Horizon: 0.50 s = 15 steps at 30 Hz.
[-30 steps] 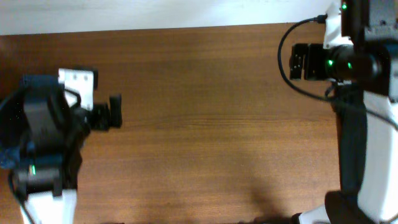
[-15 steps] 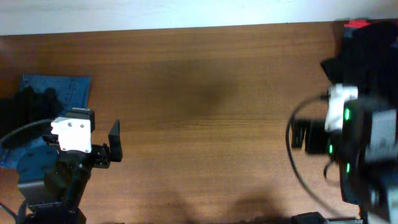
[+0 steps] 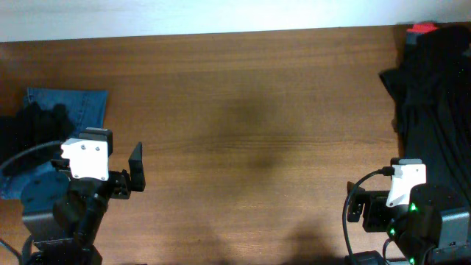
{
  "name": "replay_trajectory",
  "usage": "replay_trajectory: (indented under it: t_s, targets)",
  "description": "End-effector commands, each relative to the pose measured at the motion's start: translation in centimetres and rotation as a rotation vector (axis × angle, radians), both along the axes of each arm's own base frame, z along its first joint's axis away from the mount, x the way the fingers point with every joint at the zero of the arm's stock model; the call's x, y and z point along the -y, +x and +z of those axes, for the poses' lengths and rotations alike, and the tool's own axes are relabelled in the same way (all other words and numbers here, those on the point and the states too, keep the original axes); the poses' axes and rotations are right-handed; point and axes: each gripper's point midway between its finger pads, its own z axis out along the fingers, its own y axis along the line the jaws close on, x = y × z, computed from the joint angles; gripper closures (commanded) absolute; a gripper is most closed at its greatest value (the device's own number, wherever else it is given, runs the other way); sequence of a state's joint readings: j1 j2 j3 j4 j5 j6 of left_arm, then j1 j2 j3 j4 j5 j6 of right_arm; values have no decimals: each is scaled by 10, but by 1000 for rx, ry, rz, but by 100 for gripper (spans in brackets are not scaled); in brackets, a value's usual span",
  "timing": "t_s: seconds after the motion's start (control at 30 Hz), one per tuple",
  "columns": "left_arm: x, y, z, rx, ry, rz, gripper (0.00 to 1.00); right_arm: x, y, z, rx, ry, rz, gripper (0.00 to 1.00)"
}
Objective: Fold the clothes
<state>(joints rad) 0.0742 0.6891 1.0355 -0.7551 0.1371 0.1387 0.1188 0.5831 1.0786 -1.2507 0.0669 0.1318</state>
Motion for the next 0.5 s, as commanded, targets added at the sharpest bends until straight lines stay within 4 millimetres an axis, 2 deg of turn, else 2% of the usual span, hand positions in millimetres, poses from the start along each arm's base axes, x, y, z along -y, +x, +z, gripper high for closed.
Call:
replay_trajectory:
  t_s: [0.0, 0.13, 0.23, 0.47]
  targets:
    - [-1, -2, -5, -14, 20, -2, 1, 2, 3, 1, 15, -10, -13, 1]
    - [-1, -4, -11, -40, 18, -2, 1, 1, 11, 8, 70, -2, -10, 1]
    - [-1, -6, -14, -54, 17, -3, 1, 2, 19, 6, 151, -16, -4, 1]
    - [-1, -6, -14, -56, 17, -3, 1, 11, 33, -30, 425, 11, -63, 1]
